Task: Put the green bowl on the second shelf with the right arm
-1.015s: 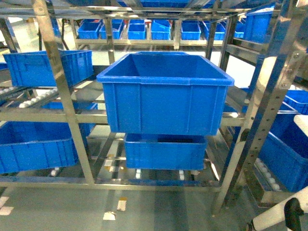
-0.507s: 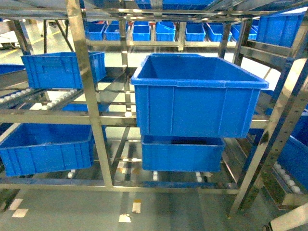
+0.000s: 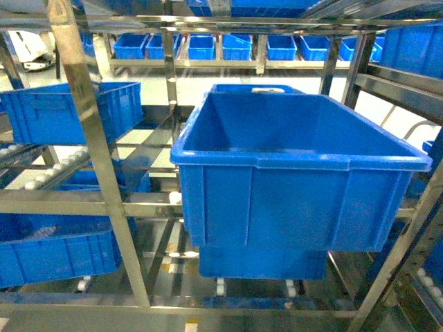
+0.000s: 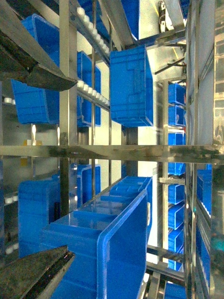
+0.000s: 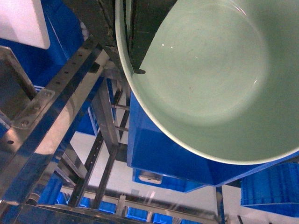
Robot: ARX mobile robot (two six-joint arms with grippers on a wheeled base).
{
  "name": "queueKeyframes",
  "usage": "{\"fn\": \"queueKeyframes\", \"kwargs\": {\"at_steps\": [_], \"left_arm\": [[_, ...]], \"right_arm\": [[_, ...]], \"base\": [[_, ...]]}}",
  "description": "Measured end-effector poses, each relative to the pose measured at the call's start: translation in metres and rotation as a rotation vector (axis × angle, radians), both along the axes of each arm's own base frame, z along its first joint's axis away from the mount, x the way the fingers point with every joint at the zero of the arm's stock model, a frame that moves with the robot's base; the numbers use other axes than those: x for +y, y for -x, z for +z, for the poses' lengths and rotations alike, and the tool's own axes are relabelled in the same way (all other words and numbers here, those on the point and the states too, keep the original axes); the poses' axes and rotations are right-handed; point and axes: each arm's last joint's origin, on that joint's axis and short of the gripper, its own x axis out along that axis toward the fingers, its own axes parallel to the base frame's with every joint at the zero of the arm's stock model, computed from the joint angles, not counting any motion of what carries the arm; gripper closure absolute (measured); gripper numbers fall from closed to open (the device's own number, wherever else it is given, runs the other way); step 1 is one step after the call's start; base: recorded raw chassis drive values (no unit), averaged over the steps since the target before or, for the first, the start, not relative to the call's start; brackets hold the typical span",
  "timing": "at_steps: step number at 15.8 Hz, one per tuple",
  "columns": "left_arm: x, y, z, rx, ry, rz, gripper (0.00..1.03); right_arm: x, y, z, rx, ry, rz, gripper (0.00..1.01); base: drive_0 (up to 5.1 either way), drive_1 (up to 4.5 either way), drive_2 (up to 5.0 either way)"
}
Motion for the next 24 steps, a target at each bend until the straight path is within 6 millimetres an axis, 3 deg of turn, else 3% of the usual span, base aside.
{"fn": "queueKeyframes", "kwargs": {"at_steps": [4,12,15,17,20,24], "left_arm": [[0.000,0.000,0.000,0.000,0.000,0.000,0.05],[0.000,0.000,0.000,0.000,0.000,0.000,0.05],[0.000,0.000,0.000,0.000,0.000,0.000,0.05],[0.000,0.000,0.000,0.000,0.000,0.000,0.05],[0.000,0.000,0.000,0.000,0.000,0.000,0.05],[0.000,0.000,0.000,0.000,0.000,0.000,0.05]], "right_arm": [[0.000,0.000,0.000,0.001,0.000,0.000,0.99],[-0.002,-0.007,-0.001,-0.027,0.000,-0.006,0.99],[-0.003,-0.041,-0.020,0.043,0.007,0.002,0.99],[0.000,-0.070,-0.018,0.046,0.015,0.032,0.99],[0.010,-0.118,-0.029,0.111,0.030,0.079,0.99],[0.027,-0.162,-0.045,0.158,0.073,0.126,0.99]], "base": [[0.0,4.28,-4.2],[0.0,0.00,0.0],[0.0,0.00,0.0],[0.0,0.00,0.0],[0.0,0.00,0.0],[0.0,0.00,0.0]]}}
